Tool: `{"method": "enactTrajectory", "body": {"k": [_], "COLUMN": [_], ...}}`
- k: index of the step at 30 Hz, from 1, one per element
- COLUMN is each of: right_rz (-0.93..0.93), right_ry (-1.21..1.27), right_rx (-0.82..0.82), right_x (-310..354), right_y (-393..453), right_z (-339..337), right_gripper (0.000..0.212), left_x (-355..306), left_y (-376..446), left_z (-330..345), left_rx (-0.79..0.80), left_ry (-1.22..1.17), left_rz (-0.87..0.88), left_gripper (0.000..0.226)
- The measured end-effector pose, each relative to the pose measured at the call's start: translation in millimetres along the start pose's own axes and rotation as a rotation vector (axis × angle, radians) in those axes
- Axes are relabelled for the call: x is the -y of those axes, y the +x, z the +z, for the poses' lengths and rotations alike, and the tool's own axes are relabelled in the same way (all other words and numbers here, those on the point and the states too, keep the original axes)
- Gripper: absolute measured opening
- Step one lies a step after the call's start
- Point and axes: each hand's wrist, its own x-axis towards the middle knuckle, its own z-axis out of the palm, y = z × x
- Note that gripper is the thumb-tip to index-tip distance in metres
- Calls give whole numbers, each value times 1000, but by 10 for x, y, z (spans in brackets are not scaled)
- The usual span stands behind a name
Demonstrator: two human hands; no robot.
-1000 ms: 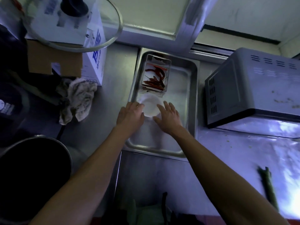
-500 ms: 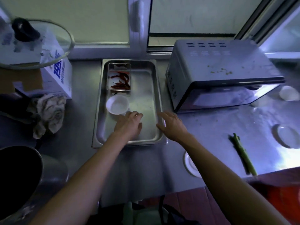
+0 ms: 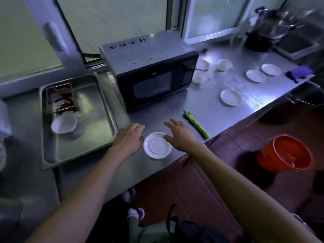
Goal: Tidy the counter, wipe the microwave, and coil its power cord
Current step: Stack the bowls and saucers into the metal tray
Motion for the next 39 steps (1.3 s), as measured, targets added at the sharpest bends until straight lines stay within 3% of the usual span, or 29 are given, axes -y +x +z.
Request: {"method": "enactTrajectory", "body": {"k": [10, 17, 24, 31, 39], "right_rz": [301, 453, 578, 651, 740], "right_ry": [63, 156, 153, 109, 126], "right_rx": [-149, -231, -203, -137, -214], "right_x": [-1152, -1635, -2110, -2698, -3283], "right_y": [-1222, -1593, -1582, -1136, -878], "right_z": [-387, -385, -445, -817, -1160], "right_gripper": [61, 62, 62, 66, 64], "left_x": [-1617, -2214, -2631, -3032, -3647], "left_y": [302, 494, 1106, 2089, 2895], "left_z": [69, 217, 401, 400, 346], "left_rx": [26, 64, 136, 183, 263], "left_ry": [90, 87, 95, 78, 55], "left_rz": [312, 468, 585, 574, 650], "left_gripper": [50, 49, 46, 51, 53]}}
